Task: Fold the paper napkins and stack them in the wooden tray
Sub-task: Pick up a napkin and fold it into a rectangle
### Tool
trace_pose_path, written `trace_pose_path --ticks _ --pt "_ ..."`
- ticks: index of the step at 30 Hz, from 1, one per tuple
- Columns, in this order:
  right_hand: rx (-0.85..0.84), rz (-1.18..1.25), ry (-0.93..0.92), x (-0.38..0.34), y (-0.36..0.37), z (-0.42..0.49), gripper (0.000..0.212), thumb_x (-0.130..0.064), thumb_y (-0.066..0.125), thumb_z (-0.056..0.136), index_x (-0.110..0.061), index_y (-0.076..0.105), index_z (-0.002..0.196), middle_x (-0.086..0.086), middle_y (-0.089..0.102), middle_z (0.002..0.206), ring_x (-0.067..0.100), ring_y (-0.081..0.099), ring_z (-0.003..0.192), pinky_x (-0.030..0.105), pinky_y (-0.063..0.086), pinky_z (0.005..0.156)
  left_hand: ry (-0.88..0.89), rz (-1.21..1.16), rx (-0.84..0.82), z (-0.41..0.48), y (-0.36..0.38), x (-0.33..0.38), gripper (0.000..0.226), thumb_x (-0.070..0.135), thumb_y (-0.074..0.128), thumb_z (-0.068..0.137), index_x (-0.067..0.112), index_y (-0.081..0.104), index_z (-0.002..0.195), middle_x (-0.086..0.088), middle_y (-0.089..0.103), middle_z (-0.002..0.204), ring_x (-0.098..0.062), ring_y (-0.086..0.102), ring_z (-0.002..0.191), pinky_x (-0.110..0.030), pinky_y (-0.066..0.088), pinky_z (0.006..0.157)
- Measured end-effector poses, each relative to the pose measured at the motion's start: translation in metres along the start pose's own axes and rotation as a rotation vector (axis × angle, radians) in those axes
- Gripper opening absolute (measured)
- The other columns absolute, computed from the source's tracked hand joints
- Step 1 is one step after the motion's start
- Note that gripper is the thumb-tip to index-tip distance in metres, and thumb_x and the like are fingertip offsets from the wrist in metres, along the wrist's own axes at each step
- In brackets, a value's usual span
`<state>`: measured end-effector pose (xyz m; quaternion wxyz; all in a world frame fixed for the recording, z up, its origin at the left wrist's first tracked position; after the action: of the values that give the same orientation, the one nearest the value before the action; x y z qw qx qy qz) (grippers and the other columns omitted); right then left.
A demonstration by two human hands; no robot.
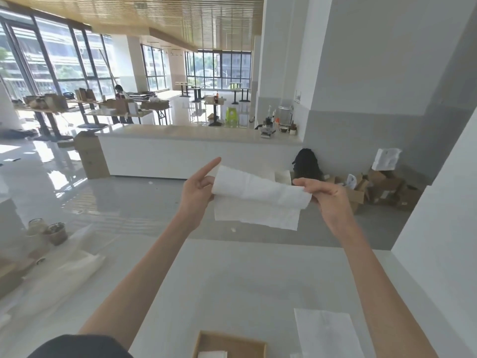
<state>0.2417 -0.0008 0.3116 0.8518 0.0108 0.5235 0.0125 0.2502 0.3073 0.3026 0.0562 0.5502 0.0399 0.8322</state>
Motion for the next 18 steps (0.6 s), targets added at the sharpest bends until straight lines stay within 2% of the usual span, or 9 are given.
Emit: trace_pose_path --ticks 2,3,6,7,9,12,15,16,18 --pt "-0.037 -0.001 -0.016 0.002 0.000 0.002 0.052 0.009 0.048 0.097 -0.023 0.083 0.077 0.000 0.079 0.110 0.017 0.071 0.103 0.022 0.055 0.078 0.021 0.004 0.010 0.002 0.002 0.001 0.083 -0.019 0.029 0.073 0.033 0.073 0.120 0.009 0.068 0.067 -0.014 0.077 0.085 -0.011 0.048 0.054" --pt "-0.062 0.011 -0.006 0.007 0.000 0.002 0.045 0.003 0.048 0.099 -0.023 0.083 0.087 0.001 0.077 0.117 0.016 0.070 0.107 0.021 0.054 0.079 0.030 -0.004 0.015 0.002 0.004 0.000 0.079 -0.020 0.030 0.074 0.029 0.074 0.117 0.004 0.073 0.073 -0.022 0.077 0.097 -0.013 0.051 0.058" --pt "-0.106 0.134 0.162 0.043 0.008 -0.006 0.029 -0.017 0.053 0.102 -0.025 0.073 0.120 -0.001 0.070 0.132 0.017 0.064 0.120 0.026 0.054 0.088 0.041 0.057 0.011 0.000 0.008 -0.002 0.070 -0.020 0.034 0.079 0.026 0.077 0.108 -0.001 0.079 0.082 -0.028 0.073 0.107 -0.037 0.056 0.091" --pt "-0.112 0.125 0.217 0.057 0.013 -0.014 0.030 -0.028 0.057 0.099 -0.027 0.068 0.128 -0.004 0.068 0.135 0.017 0.061 0.126 0.028 0.052 0.093 0.037 0.097 -0.003 -0.002 0.009 -0.003 0.071 -0.022 0.033 0.079 0.027 0.077 0.106 -0.002 0.079 0.084 -0.028 0.072 0.108 -0.043 0.053 0.099" --pt "-0.176 0.017 0.282 0.079 0.031 -0.029 0.049 -0.051 0.066 0.091 -0.034 0.059 0.137 -0.015 0.062 0.141 0.008 0.052 0.136 0.029 0.045 0.104 0.039 0.146 -0.055 -0.004 0.012 -0.004 0.071 -0.022 0.033 0.079 0.027 0.078 0.103 -0.003 0.080 0.086 -0.028 0.072 0.108 -0.045 0.051 0.100" --pt "-0.316 -0.109 0.302 0.088 0.074 -0.043 0.073 -0.071 0.073 0.074 -0.043 0.054 0.138 -0.029 0.058 0.140 -0.008 0.047 0.135 0.021 0.040 0.105 0.031 0.209 -0.084 -0.009 0.012 -0.004 0.068 -0.017 0.034 0.079 0.029 0.077 0.102 -0.003 0.080 0.088 -0.027 0.072 0.106 -0.044 0.051 0.099" --pt "-0.343 -0.167 0.289 0.085 0.113 -0.045 0.068 -0.060 0.075 0.076 -0.040 0.056 0.138 -0.020 0.063 0.137 -0.002 0.052 0.132 0.024 0.043 0.105 0.012 0.248 -0.074 -0.012 0.009 -0.005 0.064 -0.013 0.034 0.078 0.029 0.077 0.102 -0.004 0.080 0.090 -0.026 0.072 0.105 -0.039 0.052 0.097" --pt "-0.343 -0.187 0.271 0.085 0.123 -0.046 0.061 -0.053 0.076 0.078 -0.041 0.059 0.135 -0.017 0.068 0.130 0.001 0.058 0.125 0.024 0.048 0.100 0.008 0.256 -0.069 -0.012 0.008 -0.006 0.063 -0.012 0.034 0.077 0.029 0.076 0.102 -0.005 0.080 0.090 -0.025 0.071 0.106 -0.038 0.051 0.097" --pt "-0.316 -0.250 0.257 0.088 0.134 -0.047 0.035 -0.039 0.075 0.083 -0.040 0.068 0.117 -0.016 0.075 0.105 0.007 0.069 0.099 0.021 0.054 0.078 0.001 0.276 -0.050 -0.013 0.004 -0.006 0.063 -0.011 0.034 0.076 0.029 0.076 0.101 -0.004 0.080 0.089 -0.023 0.071 0.107 -0.039 0.051 0.099"
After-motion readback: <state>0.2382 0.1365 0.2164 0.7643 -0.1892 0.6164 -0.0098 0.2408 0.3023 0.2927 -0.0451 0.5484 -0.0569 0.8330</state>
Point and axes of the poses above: each hand's wrist, its own z-axis towards the middle knuckle, its own y-axis out of the palm, x = y × z, the point moved 5 cm from there along z, towards the middle knuckle
